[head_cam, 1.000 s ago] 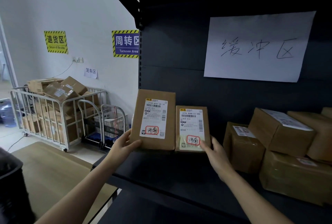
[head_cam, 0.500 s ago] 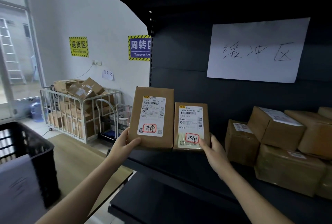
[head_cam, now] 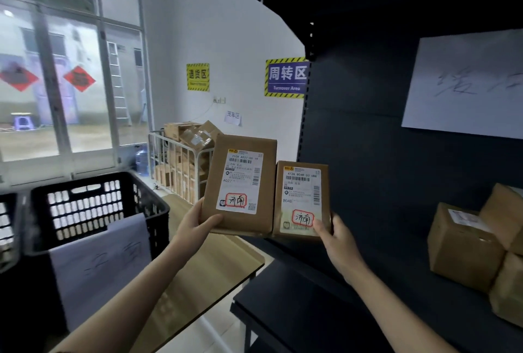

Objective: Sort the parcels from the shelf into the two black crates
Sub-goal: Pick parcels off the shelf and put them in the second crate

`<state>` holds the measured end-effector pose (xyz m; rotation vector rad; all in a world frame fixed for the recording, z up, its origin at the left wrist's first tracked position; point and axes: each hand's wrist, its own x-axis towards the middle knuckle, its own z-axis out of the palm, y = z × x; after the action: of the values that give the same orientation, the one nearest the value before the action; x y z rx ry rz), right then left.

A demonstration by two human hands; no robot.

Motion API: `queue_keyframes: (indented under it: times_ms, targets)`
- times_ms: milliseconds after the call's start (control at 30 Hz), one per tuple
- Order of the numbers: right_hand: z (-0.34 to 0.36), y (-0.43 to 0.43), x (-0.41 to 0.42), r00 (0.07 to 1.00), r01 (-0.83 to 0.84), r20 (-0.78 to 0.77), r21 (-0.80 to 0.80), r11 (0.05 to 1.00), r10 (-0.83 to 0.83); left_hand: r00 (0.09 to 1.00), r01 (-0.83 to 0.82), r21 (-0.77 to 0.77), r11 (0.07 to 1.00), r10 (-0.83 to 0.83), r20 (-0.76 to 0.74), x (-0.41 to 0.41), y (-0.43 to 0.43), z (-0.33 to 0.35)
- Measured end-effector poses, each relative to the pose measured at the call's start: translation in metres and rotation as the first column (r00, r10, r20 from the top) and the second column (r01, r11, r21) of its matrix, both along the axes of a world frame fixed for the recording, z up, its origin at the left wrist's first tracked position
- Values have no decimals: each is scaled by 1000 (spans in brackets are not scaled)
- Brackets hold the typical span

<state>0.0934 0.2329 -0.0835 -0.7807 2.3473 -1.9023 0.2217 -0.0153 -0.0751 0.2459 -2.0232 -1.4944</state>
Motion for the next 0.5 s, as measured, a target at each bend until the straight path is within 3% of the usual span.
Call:
queue_keyframes:
  times_ms: [500]
  targets:
    - [6, -230, 14, 984, -176, -32, -4, 984, 176, 983, -176, 84, 981, 179, -31, 69, -189, 4]
